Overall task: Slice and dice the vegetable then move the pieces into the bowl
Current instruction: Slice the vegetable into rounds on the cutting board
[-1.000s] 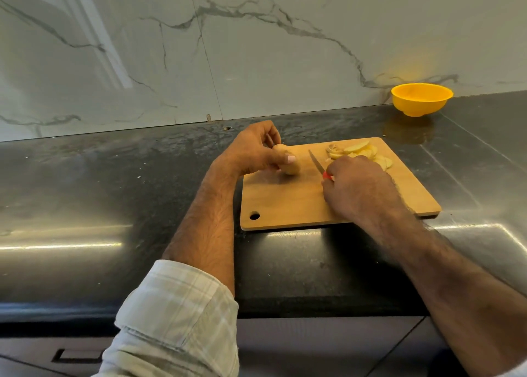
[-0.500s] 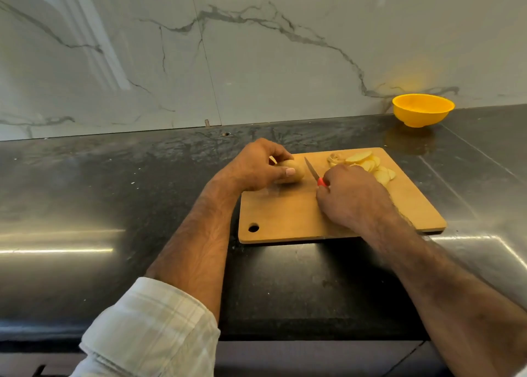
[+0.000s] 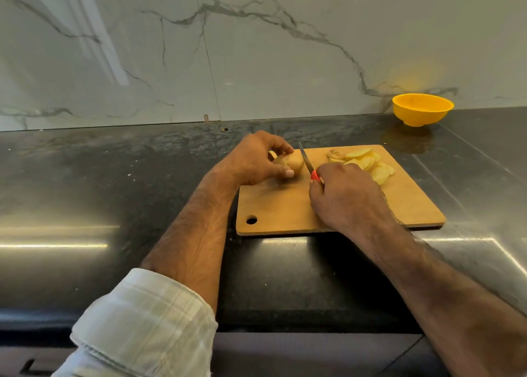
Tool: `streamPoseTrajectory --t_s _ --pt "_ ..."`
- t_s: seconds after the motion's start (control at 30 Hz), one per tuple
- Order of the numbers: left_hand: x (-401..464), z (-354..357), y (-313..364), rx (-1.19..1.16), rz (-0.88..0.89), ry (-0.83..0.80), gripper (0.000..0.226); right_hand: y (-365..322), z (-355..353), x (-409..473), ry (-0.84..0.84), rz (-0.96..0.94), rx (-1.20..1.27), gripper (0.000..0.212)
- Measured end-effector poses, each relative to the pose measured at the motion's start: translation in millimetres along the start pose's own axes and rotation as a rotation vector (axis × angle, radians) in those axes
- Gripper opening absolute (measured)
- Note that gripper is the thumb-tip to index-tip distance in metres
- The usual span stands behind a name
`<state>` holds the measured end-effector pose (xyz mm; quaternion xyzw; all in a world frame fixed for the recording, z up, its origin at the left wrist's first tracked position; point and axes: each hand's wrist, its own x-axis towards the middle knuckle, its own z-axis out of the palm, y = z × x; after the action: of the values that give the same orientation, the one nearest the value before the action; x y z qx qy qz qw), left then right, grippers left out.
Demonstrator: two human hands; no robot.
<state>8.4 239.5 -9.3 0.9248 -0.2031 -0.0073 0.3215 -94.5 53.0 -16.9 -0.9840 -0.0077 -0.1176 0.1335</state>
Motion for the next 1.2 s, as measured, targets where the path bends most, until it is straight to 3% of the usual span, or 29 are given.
streamPoseTrajectory --t_s 0.43,0.77,1.2 --pt "-6 -6 14 -0.05 -0.041 -0.016 0.029 -4 -7 -6 0.013 -0.014 -0.009 0.025" --pt "-8 -2 32 0.101 -0.074 0.015 0.03 -14 -16 -8 -0.073 -0.023 -0.052 0.018" --pt "-12 -3 35 0.079 -0.094 0.036 0.032 -17 -27 11 -0.098 0.049 -0.02 0.022"
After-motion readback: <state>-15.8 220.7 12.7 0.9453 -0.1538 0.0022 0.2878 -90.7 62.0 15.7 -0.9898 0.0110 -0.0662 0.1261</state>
